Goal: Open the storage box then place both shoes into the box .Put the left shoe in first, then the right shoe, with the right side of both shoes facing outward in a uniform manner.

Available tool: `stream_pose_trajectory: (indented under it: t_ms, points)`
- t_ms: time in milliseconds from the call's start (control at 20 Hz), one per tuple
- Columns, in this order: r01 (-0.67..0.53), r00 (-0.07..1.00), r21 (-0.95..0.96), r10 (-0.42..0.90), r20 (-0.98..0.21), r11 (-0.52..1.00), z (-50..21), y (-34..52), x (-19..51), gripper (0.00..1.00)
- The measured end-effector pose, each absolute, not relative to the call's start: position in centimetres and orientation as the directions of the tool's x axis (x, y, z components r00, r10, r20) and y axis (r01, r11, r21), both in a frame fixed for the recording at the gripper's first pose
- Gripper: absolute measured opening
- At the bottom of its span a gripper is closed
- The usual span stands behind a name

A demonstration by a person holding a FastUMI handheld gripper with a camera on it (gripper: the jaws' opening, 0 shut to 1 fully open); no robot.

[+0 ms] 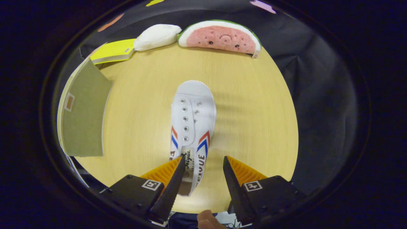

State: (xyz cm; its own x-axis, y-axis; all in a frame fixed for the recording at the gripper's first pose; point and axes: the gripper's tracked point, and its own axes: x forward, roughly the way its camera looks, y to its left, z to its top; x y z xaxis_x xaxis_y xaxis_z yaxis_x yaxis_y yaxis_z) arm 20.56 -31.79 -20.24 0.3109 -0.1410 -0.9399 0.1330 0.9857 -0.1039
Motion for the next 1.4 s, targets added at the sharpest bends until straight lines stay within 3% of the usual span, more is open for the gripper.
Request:
stream_pose_trajectory:
  t_ms: [250, 400, 500, 700, 1000, 1400]
  points:
    - [0.122, 0.319, -0.023, -0.061, -0.946, 0.992, -21.8, -31.8, 22.0, 0.74]
    - [0.127, 0.326, 0.033, -0.01, -0.945, 0.991, -22.3, -31.1, 22.3, 0.25]
    - [0.145, 0.344, 0.081, 0.027, -0.939, 0.986, -21.9, -31.5, 22.5, 0.08]
    - [0.169, 0.364, 0.176, 0.105, -0.925, 0.97, -20.6, -31.1, 21.9, 0.06]
    - [0.154, 0.416, 0.173, 0.095, -0.905, 0.973, -15.0, -29.1, 20.5, 0.06]
    - [0.062, 0.517, 0.205, 0.144, -0.844, 0.977, -5.6, -18.8, 20.5, 0.06]
